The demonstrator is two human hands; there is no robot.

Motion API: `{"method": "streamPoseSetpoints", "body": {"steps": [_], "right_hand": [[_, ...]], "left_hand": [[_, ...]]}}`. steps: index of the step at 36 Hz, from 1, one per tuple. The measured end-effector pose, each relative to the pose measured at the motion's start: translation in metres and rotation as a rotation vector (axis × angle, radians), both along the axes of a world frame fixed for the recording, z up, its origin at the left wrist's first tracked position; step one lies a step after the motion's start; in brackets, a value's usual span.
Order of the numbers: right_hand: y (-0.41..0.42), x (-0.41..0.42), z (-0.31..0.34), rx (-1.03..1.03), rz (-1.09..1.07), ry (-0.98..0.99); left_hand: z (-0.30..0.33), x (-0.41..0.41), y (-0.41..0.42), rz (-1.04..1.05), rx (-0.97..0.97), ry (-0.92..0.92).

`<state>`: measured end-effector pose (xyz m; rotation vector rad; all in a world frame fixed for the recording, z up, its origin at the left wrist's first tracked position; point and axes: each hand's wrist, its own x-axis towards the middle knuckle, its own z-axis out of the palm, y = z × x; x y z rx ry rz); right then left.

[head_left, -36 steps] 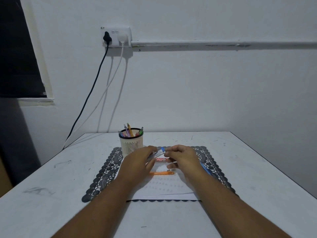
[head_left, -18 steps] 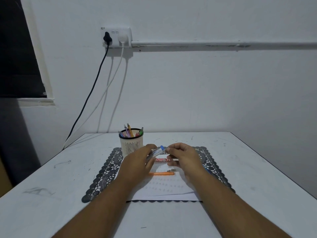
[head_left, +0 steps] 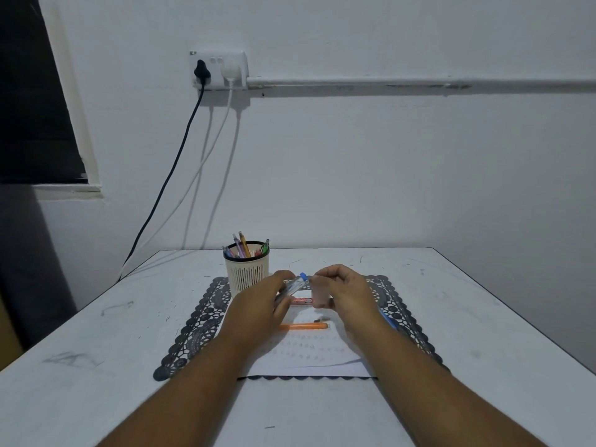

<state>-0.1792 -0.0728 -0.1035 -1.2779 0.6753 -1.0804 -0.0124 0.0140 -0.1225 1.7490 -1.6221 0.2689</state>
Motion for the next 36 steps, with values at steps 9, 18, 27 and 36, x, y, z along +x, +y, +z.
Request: {"method": "streamPoseSetpoints", "body": {"steps": [9, 18, 27, 36], "right_hand": [[-0.0005, -0.0008, -0.001, -0.002, 0.014, -0.019], [-0.0047, 0.0017, -0.0049, 0.031, 0.018, -0.027], [-0.0026, 0.0016, -0.0054, 0.067, 0.003, -0.041], [-0.003, 0.0013, -0.0044, 0.105, -0.007, -0.076]], "left_hand": [[0.0013, 0.0015, -0.0015, -0.006, 0.032, -0.011], [0.0031, -0.0009, -0.0018, -0.006, 0.057, -0.053], [0.0052, -0.0046, 0.0021, -0.011, 0.044, -0.042], [0.0055, -0.0046, 0.0033, -0.007, 0.051, -0.045]]}}
